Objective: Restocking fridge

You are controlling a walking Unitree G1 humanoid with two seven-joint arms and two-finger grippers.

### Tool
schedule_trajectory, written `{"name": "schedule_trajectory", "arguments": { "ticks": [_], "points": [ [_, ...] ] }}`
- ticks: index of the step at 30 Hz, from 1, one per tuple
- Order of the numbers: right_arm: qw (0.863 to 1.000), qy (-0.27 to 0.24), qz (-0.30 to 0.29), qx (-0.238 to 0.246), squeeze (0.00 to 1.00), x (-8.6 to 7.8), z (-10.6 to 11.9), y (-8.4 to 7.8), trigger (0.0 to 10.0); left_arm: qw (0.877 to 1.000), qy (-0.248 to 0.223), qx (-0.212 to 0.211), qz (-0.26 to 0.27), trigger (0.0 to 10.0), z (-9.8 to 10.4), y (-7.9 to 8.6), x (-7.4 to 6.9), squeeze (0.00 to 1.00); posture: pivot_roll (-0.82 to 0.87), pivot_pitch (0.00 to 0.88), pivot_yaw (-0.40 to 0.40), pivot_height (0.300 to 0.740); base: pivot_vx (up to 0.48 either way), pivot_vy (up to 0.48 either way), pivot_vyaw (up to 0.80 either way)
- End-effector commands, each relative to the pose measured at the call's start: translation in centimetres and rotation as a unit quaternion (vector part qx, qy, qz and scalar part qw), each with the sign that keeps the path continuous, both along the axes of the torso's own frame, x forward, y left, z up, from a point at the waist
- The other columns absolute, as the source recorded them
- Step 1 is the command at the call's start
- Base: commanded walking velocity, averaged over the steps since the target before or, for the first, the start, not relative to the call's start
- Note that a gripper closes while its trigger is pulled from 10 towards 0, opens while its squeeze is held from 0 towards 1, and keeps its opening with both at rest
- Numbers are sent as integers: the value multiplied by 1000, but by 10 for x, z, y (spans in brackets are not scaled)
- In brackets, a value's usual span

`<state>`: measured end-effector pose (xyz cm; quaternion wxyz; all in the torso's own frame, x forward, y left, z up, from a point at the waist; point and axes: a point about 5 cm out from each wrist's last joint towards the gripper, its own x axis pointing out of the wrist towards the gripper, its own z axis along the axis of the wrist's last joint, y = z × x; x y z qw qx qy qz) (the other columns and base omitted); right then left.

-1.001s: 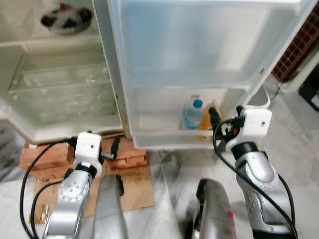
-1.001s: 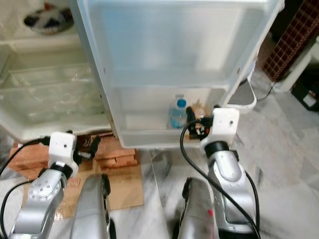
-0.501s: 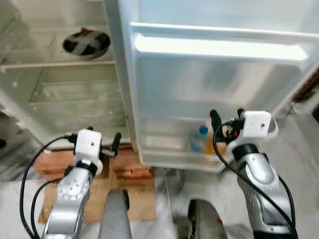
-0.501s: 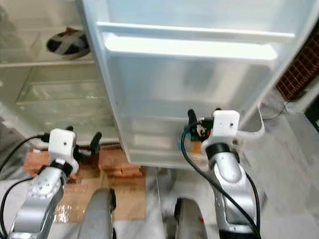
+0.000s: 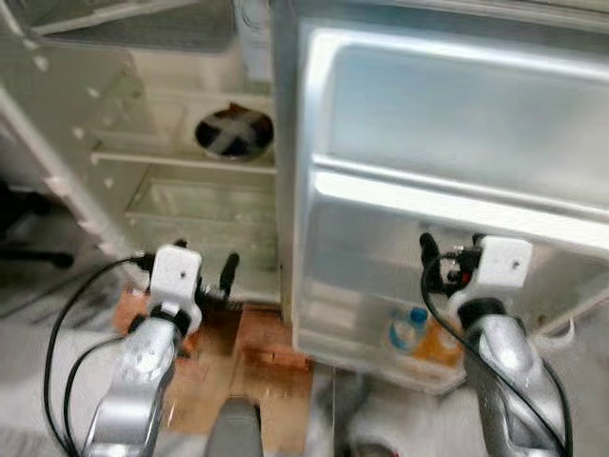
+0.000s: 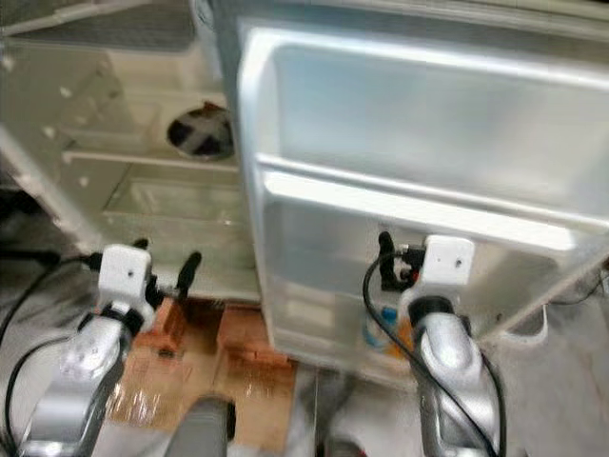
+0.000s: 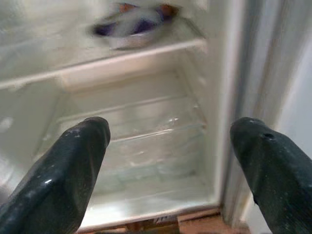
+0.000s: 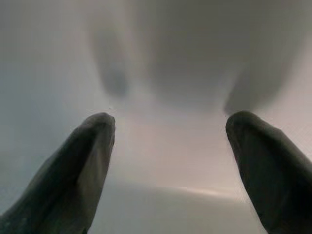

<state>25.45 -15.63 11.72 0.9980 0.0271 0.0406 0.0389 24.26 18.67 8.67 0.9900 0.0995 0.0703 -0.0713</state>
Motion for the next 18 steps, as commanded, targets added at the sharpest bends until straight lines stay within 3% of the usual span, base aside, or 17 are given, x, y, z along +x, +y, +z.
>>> {"name": "schedule_trajectory", "arguments": {
  "ticks": [1,11,18],
  "points": [
    [998,-55,-27,-25,0,4,25,-15,10000,999,-11,-12,-30,10000,4,-19,5,0,8,17,-6,734,0,0,0],
    [999,-7,-27,-25,0,-1,12,-16,10000,999,-11,-14,-30,10000,4,-19,4,0,5,33,-10,734,0,0,0],
    [999,4,-21,-26,0,-3,9,-17,10000,999,-10,-15,-32,10000,3,-21,4,0,-1,37,-9,734,-281,-35,0]
  ]
}}
